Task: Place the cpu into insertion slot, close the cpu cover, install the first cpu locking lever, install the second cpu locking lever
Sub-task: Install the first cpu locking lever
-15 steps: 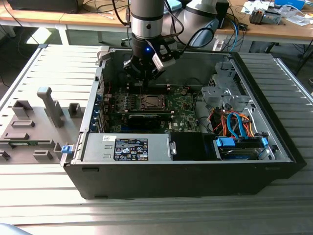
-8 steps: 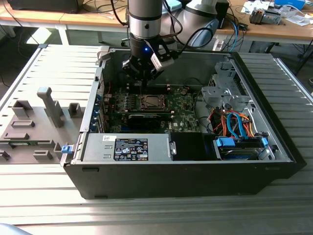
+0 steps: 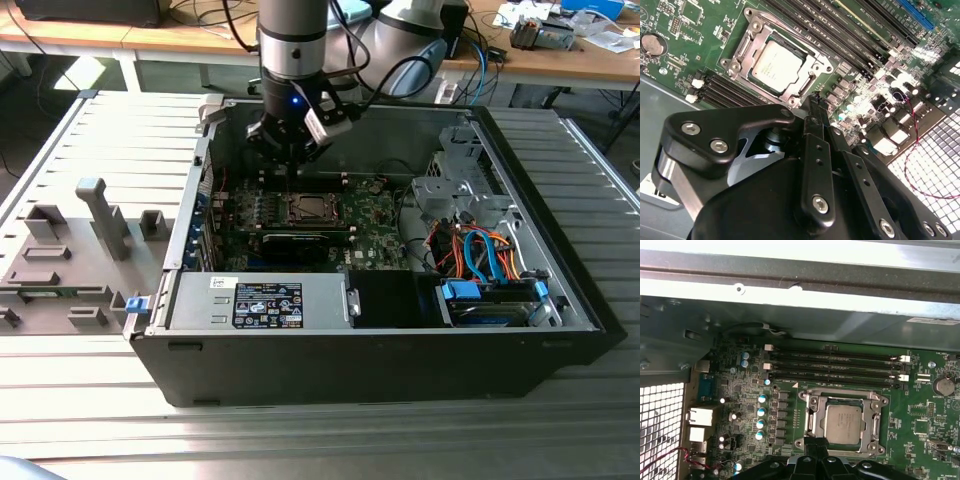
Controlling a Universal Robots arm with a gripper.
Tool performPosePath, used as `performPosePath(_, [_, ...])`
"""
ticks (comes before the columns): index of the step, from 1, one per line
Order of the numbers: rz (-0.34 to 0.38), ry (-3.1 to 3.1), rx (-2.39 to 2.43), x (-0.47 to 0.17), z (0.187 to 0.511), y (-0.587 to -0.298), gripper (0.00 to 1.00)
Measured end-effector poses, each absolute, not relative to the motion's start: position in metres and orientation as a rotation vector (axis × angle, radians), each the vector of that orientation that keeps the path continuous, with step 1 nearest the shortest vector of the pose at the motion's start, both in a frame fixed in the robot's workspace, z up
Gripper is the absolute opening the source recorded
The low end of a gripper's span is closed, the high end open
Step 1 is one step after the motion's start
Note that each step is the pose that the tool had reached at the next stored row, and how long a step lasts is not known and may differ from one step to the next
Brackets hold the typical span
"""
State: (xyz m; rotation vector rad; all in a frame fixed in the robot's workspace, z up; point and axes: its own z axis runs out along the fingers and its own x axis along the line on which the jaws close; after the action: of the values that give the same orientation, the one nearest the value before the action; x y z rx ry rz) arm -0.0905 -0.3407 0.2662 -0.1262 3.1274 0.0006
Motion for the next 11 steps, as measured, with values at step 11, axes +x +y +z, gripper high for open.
performPosePath(11, [0.001,3.127,-0.126,-0.0975,0.2662,-0.3407,0.11])
